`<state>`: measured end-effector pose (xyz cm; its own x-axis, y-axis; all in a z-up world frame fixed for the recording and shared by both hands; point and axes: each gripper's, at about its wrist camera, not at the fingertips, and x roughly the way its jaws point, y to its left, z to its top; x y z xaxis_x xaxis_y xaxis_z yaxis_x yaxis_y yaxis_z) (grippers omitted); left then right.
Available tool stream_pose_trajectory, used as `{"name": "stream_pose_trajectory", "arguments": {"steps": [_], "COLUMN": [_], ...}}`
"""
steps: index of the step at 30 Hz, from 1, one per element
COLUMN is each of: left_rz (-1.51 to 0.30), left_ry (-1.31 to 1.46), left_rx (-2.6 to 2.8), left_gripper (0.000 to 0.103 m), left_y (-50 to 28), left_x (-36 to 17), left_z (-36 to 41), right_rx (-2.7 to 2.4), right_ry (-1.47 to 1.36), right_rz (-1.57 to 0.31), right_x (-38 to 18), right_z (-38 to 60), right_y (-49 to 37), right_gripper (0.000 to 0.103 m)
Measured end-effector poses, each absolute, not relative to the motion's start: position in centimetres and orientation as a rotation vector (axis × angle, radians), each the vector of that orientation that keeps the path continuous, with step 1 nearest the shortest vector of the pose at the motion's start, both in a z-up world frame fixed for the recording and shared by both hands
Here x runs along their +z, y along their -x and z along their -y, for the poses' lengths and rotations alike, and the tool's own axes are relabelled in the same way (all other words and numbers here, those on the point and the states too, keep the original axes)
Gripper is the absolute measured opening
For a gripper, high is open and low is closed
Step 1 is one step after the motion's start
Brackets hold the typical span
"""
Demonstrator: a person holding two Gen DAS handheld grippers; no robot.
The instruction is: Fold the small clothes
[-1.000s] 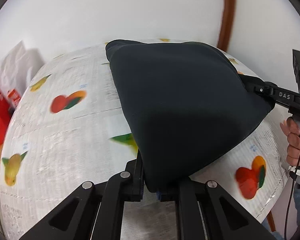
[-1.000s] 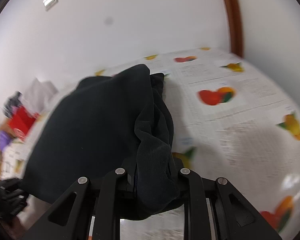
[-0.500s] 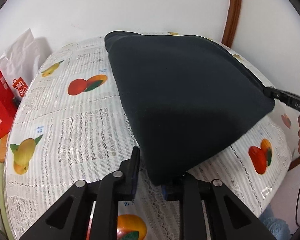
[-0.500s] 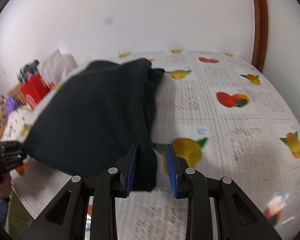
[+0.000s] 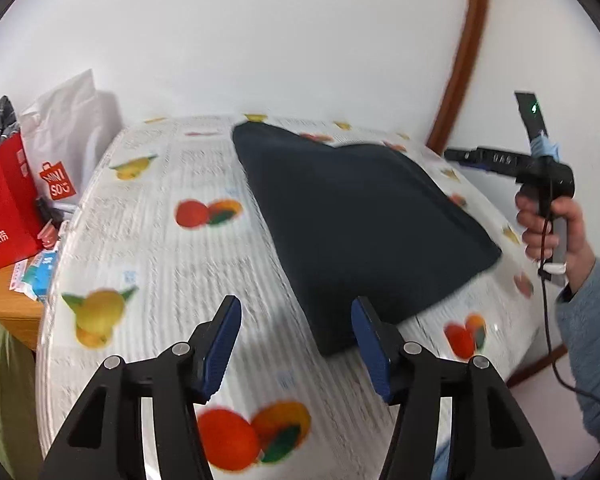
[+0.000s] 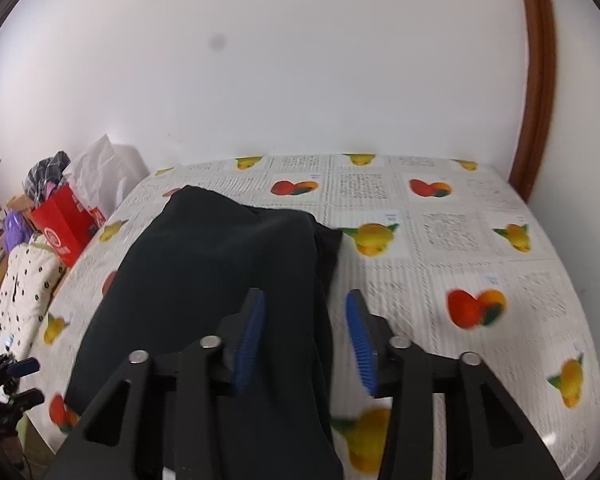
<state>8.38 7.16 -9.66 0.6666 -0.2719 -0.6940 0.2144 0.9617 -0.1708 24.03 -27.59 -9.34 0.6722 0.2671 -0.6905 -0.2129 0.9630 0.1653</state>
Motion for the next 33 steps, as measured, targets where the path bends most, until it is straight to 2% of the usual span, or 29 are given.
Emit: {"name": "stream_pose_trajectory", "arguments": {"steps": [13, 21, 22, 24, 26, 28, 29, 31, 33], "left_rz": [-0.899, -0.973, -0.975, -0.978, -0.98, -0.976, -0.974, -0.969, -0.967], "left_ry": [0.071, 0.04, 0.041, 0.043, 0.043, 0.035, 0.03, 0.021, 0.016], "left_rx": [-0.185, -0.165, -0.168, -0.173, -0.173, -0.175, -0.177, -0.181, -0.177], "left_gripper": [0.055, 0.058, 0.058, 0.058, 0.058, 0.058, 0.058, 0.058, 0.058], "left_y": [-22.4, -26.2, -26.2, -26.2, -26.2, -26.1, -26.1, -26.1, -26.0], "left_x": [-11.3, -13.7, -13.8, -13.9, -13.9, -13.8, -13.8, -13.8, -13.7], "left_z": [-6.1, -5.6, -5.7, -5.8, -5.9, -5.9, -5.8, -5.7, -5.7], "right_rx": [0.263, 0.262, 0.268, 0.312, 0.372, 0.42, 0.429, 0.382, 0.33], "right_ry": [-0.155, -0.227, -0.234, -0.221, -0.171, -0.164, -0.184, -0.17, -0.139], "right_rz": [-0.935, -1.012, -1.022, -1.038, -0.965, -0.73, -0.675, -0.667, -0.771], "right_x": [-12.7, -15.9, -16.1, -16.4, -15.4, -12.8, -12.3, -12.6, -14.4], "right_z": [25.4, 24.2, 24.0, 23.2, 22.6, 23.7, 24.2, 24.6, 24.2], "right_y": [-34.1, -38.7, -39.4, -40.3, -40.0, -37.7, -37.1, -37.1, -38.4], "right_gripper": [0.048, 0.048, 0.045, 0.013, 0.009, 0.008, 0.008, 0.008, 0.009]}}
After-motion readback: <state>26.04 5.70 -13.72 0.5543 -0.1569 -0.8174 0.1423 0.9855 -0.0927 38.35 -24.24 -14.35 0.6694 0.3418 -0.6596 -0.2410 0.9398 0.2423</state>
